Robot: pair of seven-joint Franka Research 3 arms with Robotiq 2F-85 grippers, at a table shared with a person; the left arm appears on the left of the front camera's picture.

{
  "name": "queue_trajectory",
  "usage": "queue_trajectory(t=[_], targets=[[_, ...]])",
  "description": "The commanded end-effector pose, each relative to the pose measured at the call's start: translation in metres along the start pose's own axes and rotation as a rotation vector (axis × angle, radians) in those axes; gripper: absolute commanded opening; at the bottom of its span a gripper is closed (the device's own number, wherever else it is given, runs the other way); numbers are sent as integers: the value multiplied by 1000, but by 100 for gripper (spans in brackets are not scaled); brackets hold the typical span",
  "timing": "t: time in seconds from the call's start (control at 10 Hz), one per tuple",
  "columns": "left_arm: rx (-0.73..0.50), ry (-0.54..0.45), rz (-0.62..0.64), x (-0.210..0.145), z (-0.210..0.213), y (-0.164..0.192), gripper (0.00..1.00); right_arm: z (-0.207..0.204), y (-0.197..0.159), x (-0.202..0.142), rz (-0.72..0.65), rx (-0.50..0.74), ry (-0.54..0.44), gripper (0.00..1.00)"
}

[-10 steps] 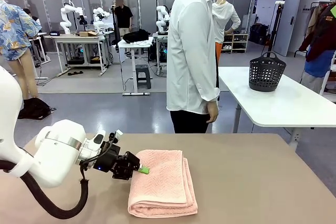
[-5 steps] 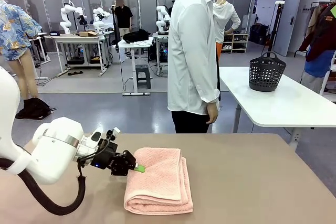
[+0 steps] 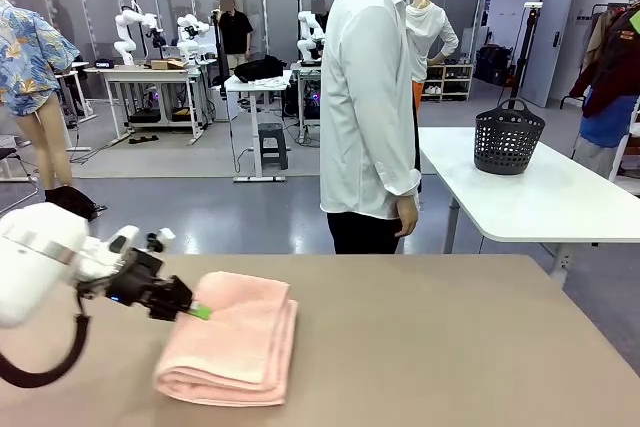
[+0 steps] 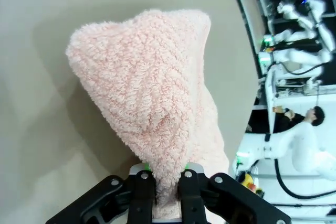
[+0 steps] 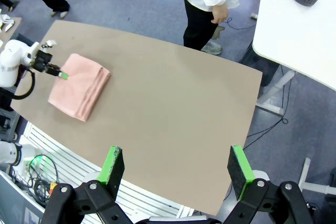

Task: Fold the towel.
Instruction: Pick up the 100 cm Hotel Towel and place it on the left side of the table.

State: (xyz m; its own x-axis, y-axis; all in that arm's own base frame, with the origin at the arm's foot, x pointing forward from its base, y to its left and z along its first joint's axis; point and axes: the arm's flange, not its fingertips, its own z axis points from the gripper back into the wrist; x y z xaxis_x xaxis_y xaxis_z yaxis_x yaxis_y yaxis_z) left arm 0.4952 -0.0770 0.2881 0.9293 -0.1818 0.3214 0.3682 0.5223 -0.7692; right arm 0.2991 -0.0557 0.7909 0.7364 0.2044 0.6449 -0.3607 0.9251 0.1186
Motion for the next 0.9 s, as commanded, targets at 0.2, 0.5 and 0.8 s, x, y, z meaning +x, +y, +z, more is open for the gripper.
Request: queue_trajectory(t=[0.2,0.5,0.8], targets=[[70,46,2,-8,97,37,7,1,0,0,-2,-3,2,100],[183,76,87,-8,152,68,7,1,0,0,-2,-3,2,100],[285,83,140,-16,184,90,7,1,0,0,-2,-3,2,100]])
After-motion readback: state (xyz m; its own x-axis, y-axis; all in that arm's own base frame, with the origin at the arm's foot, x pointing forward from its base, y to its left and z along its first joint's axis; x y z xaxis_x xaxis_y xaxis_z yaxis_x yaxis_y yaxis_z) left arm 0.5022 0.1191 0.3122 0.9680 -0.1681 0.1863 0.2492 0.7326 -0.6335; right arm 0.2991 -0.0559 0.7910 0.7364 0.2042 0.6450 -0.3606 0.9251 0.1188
